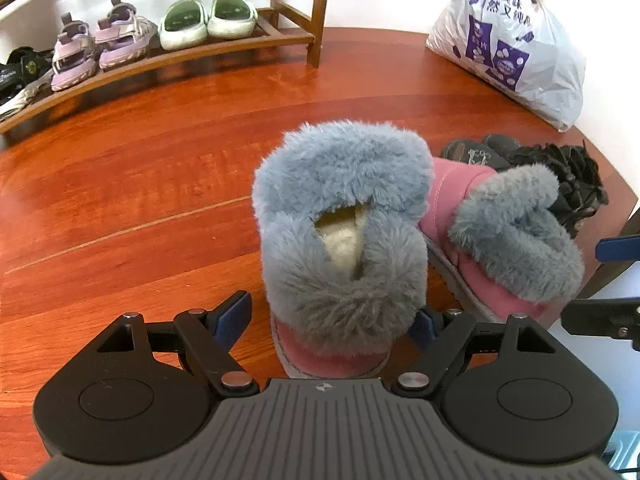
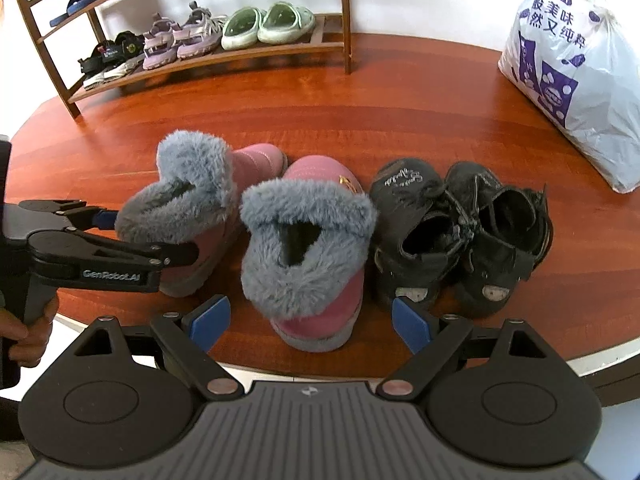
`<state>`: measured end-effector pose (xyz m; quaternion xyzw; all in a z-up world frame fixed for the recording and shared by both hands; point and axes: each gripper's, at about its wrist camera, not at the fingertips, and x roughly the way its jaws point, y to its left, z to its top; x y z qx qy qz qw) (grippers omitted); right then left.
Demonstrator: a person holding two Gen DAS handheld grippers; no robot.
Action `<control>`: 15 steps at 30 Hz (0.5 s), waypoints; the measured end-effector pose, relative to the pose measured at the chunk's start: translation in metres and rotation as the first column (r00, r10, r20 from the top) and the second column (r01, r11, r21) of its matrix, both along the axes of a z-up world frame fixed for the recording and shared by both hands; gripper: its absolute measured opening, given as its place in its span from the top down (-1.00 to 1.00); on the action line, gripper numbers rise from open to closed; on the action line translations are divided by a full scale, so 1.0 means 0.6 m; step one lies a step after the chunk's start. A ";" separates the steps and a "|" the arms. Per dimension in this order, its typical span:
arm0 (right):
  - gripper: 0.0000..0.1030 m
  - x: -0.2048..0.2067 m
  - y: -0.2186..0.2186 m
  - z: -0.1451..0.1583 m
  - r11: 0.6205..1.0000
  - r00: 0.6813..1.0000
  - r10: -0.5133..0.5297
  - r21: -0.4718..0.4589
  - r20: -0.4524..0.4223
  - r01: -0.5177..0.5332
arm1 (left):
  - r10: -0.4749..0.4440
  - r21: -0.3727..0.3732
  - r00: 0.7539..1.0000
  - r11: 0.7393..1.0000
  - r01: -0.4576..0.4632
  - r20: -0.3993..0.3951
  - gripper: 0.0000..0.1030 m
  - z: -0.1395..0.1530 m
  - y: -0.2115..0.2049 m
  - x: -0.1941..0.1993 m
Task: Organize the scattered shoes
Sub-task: 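Grasp one pink fur boot with the left tool while the right tool grasps the other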
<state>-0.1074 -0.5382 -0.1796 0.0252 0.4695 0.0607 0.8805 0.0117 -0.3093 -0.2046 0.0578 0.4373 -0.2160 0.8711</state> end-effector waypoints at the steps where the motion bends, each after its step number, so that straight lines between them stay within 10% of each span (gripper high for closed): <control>1: -0.78 -0.002 0.000 -0.003 1.000 1.000 -0.006 0.001 -0.003 0.006 | -0.002 0.007 1.000 1.000 0.002 0.006 -0.59 -0.006 -0.005 0.000; 15: -0.78 -0.020 -0.012 -0.028 0.998 0.997 -0.062 -0.015 -0.037 0.061 | 0.017 0.017 0.998 1.000 -0.018 0.054 -0.59 -0.020 -0.023 0.022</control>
